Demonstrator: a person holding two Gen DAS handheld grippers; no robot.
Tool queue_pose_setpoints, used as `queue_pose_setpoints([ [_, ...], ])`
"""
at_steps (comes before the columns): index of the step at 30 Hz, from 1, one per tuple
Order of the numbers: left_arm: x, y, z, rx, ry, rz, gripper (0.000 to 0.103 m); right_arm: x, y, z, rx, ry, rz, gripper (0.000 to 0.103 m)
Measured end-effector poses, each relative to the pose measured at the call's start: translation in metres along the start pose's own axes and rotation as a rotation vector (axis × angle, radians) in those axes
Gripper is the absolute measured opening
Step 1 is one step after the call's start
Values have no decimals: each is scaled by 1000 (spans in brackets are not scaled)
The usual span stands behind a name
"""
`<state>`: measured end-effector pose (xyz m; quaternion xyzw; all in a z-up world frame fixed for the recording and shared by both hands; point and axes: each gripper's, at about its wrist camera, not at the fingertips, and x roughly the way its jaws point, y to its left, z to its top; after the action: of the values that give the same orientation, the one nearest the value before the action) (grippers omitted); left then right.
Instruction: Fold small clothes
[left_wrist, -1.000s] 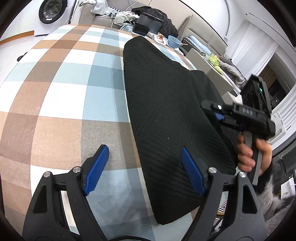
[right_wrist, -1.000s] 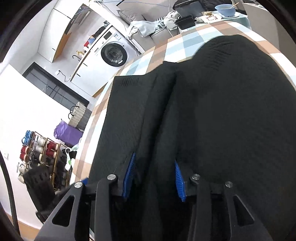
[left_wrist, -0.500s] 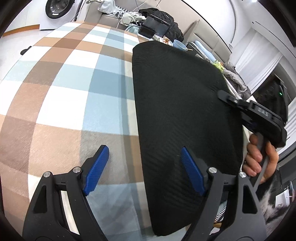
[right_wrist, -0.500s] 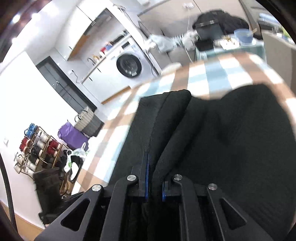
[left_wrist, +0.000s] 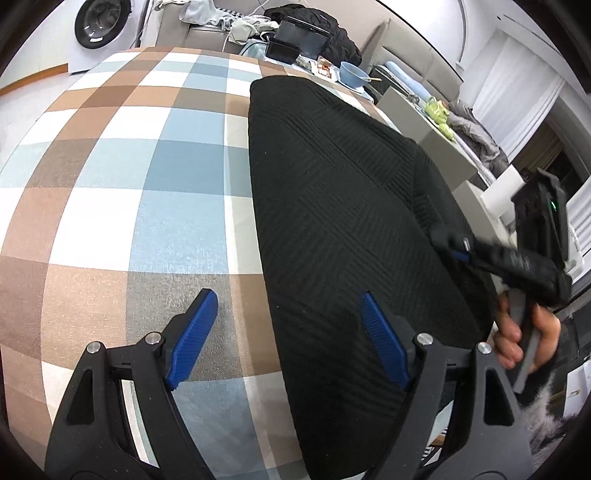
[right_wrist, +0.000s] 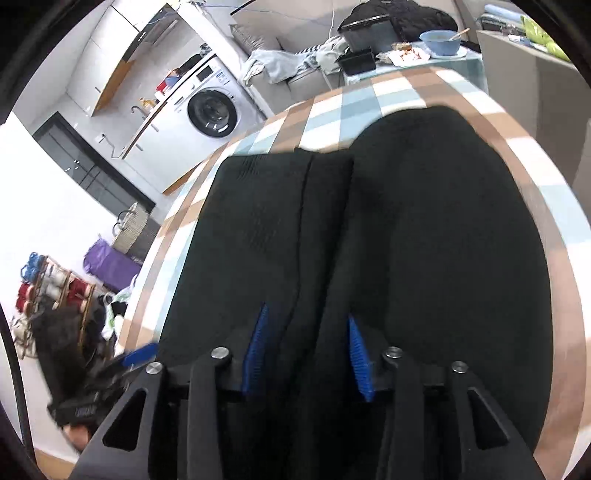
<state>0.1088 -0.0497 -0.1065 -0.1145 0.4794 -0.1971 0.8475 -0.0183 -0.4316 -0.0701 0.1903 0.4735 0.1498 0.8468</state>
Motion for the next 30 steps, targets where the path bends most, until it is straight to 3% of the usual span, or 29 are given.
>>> queue_pose_setpoints([
  [3, 0, 0, -1, 10, 3, 8, 78, -13, 3, -24, -62, 23, -26, 44],
  [9, -5, -2, 4, 11, -14, -11, 78, -55, 16, -37, -113, -109, 4, 44],
  [11, -6, -8, 3, 27, -20, -6, 78, -49, 19, -31, -92, -105, 59, 44],
  [16, -7, -28, -10, 119, -13, 34, 78, -13, 8, -15, -4, -15, 62, 38],
  [19, -5, -40, -20, 195, -2, 61, 78, 3, -3, -1, 55, -5, 55, 31],
  [21, -4, -45, -24, 229, -3, 68, 78, 10, -5, 16, 72, -15, 27, 30],
  [23, -3, -47, -25, 233, 4, 54, 78, 16, -4, 35, 85, -30, -19, 18],
  [25, -3, -45, -25, 223, 5, 52, 78, 12, 4, 50, 73, -76, 16, 8],
  [27, -4, -41, -23, 205, -1, 46, 78, 3, 15, 56, 36, -123, 68, 7],
  [30, -7, -35, -18, 162, -9, 31, 78, 1, 28, 67, -33, -148, 23, 7],
])
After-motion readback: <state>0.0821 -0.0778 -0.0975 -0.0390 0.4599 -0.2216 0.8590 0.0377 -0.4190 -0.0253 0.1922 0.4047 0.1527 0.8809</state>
